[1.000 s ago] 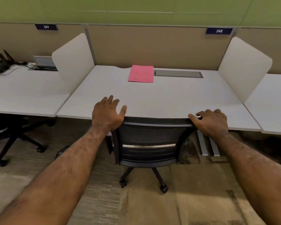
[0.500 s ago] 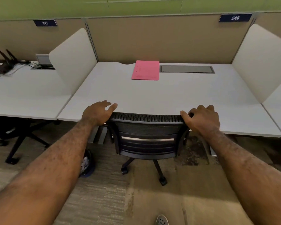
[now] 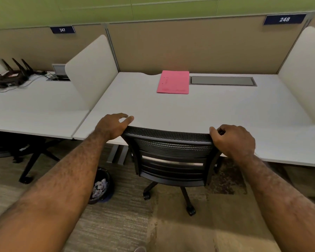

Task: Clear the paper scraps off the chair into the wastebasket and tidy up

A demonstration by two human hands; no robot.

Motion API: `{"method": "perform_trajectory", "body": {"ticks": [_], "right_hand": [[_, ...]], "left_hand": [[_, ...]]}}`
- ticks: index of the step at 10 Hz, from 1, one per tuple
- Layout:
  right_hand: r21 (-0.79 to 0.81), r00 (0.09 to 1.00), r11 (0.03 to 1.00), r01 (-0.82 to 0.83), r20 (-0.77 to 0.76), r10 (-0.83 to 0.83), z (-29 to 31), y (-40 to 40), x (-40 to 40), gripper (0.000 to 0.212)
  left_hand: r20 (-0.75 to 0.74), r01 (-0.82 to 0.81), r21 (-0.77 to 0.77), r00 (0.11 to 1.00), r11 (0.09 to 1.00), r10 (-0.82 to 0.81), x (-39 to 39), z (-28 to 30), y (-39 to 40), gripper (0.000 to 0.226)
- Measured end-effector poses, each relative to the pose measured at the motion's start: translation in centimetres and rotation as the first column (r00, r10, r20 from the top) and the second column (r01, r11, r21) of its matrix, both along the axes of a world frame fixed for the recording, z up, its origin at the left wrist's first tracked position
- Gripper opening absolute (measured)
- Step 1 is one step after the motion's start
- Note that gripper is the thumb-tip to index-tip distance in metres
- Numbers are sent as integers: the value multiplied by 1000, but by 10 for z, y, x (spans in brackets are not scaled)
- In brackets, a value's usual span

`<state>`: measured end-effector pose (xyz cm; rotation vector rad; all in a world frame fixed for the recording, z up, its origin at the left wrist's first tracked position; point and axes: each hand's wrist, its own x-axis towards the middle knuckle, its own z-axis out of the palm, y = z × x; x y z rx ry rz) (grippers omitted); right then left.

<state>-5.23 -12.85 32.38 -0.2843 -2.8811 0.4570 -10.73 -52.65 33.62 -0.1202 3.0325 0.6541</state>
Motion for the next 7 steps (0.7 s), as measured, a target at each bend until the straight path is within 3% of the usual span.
{"method": "perform_trajectory", "body": {"ticks": [1, 2, 4, 5, 7], "right_hand": [[-3, 1000, 1000, 4, 11, -4, 0, 1, 0, 53], [2, 991, 999, -44, 126, 43, 2, 5, -2, 53], [13, 894, 986, -169, 424, 147, 27, 2, -12, 62], [41, 881, 976, -214, 439, 175, 36, -5, -20, 62], [94, 905, 968, -232, 387, 179, 63, -12, -37, 69]], "left_hand": [[31, 28, -37, 999, 999, -27, -2, 0, 0, 79], [156, 114, -155, 984, 981, -90, -6, 0, 0, 81], [275, 245, -171, 942, 954, -193, -15, 16, 4, 98], [345, 332, -211, 905, 919, -247, -23, 19, 3, 98], [385, 270, -264, 910, 926, -155, -49, 63, -18, 95]]}}
